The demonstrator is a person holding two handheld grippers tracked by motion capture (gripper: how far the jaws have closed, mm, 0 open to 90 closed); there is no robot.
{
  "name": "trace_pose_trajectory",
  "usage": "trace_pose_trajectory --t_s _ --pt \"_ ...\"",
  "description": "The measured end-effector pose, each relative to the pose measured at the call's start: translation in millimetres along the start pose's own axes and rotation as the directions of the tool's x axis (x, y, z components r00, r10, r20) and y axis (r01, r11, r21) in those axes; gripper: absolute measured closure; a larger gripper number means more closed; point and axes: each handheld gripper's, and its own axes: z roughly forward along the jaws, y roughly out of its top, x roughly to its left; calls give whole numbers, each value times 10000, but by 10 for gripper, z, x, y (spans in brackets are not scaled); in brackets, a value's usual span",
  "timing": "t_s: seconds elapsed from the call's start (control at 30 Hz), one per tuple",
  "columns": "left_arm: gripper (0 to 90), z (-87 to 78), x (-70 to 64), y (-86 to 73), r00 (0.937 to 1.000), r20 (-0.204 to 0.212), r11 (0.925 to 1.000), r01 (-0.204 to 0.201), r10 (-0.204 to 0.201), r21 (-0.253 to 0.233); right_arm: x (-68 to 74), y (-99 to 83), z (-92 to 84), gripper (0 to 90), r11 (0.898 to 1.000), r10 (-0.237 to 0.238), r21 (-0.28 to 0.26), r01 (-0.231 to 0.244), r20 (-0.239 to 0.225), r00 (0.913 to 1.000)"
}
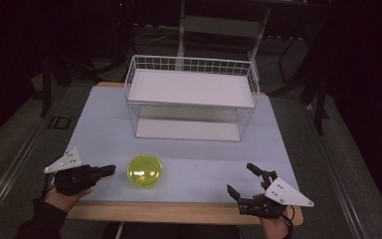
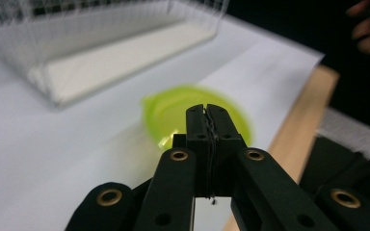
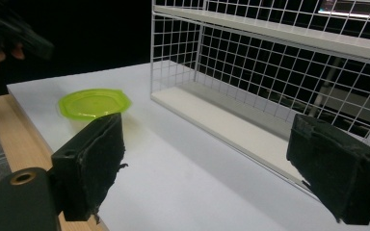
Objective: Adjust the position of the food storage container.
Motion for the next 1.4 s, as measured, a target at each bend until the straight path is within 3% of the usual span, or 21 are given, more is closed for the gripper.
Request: trace_pose_trajectory --t_s 0.1,0.2,0.4,0.5,0.57,0.6,0.67,0.9,1.2,1.4 --pt "900 69 71 -53 9983 -446 9965 413 -381 729 6 2 -2 130 10000 -14 1 14 -38 10000" --pt "900 168 101 -96 9981 -453 9896 467 -409 1360 12 4 4 130 10000 -39 15 39 -87 10000" --pt "900 396 141 -156 9962 -626 9622 756 -612 2617 23 7 3 130 10000 -62 12 62 -154 9999" --pt "900 500 131 -164 9968 -443 9543 768 -668 2889 20 7 2 130 10000 -51 8 51 -176 9998" --pt "900 573 113 -170 9966 -188 9499 819 -800 3016 20 8 -1 130 10000 -80 -2 79 -153 9999" --pt "900 612 104 -177 9974 -228 9479 719 -682 3105 19 9 -2 130 10000 -80 -10 80 -162 9998" --pt "900 674 111 -189 9957 -87 9424 897 -918 3221 19 9 -4 130 10000 -78 -10 78 -155 9999" --pt "900 799 38 -182 9953 331 9387 749 -913 3366 21 15 -17 130 10000 -81 -37 80 -182 9998" --pt "900 1036 -163 -129 9941 694 9260 514 -832 3741 24 18 -12 131 9999 -161 3 161 -201 9997" --pt "900 1168 -292 -59 9917 971 9286 430 -845 3685 30 20 -17 132 9997 -229 2 229 -224 9995"
